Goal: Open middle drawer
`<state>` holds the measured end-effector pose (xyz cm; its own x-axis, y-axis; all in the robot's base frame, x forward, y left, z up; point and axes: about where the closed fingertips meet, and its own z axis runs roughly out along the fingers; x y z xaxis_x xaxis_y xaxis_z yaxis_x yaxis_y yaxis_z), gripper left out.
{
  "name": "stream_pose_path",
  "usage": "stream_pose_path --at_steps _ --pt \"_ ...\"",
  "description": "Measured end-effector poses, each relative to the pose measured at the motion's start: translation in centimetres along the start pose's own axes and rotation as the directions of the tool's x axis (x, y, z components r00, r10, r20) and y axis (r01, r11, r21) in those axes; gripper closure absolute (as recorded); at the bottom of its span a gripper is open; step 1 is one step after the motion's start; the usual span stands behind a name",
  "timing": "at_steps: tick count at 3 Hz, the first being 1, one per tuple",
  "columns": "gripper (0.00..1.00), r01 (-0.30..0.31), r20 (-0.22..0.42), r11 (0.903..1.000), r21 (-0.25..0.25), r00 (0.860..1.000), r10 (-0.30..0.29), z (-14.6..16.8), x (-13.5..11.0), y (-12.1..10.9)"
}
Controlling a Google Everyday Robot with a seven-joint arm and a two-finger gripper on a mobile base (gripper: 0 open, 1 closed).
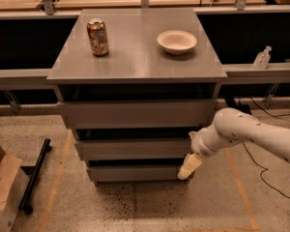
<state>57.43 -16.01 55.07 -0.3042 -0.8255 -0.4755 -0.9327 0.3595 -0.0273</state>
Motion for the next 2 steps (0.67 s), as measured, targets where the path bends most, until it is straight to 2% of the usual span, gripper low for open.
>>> stream_pose_path --at_steps 2 --pt "0.00 0.000 0.071 0.9999 -0.013 0.997 0.001 3.9 -0.1 -2.5"
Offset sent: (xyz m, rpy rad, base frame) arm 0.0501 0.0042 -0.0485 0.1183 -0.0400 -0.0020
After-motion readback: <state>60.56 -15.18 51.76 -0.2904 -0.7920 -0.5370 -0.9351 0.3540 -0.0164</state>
